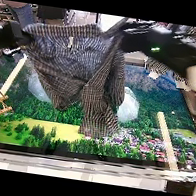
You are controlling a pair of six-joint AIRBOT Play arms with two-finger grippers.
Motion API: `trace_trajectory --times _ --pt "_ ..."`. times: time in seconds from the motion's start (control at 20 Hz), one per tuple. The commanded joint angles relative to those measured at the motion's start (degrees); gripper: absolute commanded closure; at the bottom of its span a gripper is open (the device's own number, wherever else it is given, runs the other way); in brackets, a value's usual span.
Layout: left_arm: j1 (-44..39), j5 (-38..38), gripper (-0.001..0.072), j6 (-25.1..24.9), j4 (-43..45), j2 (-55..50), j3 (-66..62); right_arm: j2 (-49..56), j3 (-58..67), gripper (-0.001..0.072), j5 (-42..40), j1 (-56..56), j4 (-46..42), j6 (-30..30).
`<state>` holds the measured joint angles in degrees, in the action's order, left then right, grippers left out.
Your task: Fold the clothes and pants, and hang the long-sleeved shirts on hangers.
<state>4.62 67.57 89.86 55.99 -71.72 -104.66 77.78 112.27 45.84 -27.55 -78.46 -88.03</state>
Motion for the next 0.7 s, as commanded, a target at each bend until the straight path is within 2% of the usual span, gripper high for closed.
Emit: trace_trajectory --times 0.0,0.05,0.1,0.15,0.2,0.25,0.35,0.4,0.55,0.65 --pt "-0.98 1.68 0.0677 4.46 12.66 0.02 5.29 11.26 -0.31 0.0687 -1.86 -1.97 -4.87 -13.09" --pt "-0.35 3.82 0.0510 3.82 14.75 0.02 6.62 13.92 -0.31 0.0687 0.24 -2.29 -3.67 -12.94" --pt "0.39 7.04 0.0141 1.68 17.16 0.02 7.61 15.89 -0.31 0.0686 2.25 -2.95 -3.21 -12.11" --pt "1.55 11.43 0.0025 -1.18 20.76 0.02 8.46 17.33 -0.31 0.0686 4.04 -3.69 -3.21 -10.23" --pt "3.37 15.78 0.0031 -3.10 26.51 0.11 9.51 18.49 -0.31 0.0686 5.77 -4.50 -3.21 -8.33" --pt "5.60 18.69 0.0070 -3.08 33.64 0.50 11.17 19.12 -0.31 0.0685 6.86 -5.16 -3.23 -6.75" --pt "13.07 17.40 0.0102 -2.01 45.42 3.15 18.16 19.52 -0.31 0.0685 7.65 -6.03 -3.13 -4.02" --pt "18.14 14.64 0.0102 -2.01 46.99 4.81 22.51 19.37 -0.31 0.0685 7.52 -6.12 -3.19 -3.74" --pt "38.07 1.90 0.0102 0.20 44.24 7.93 33.99 19.26 -0.31 0.0685 8.52 -6.12 -3.17 -0.26" --pt "50.75 -4.39 0.0102 -0.04 35.74 6.88 36.00 19.26 -0.31 0.0684 9.44 -6.12 -3.19 1.90"
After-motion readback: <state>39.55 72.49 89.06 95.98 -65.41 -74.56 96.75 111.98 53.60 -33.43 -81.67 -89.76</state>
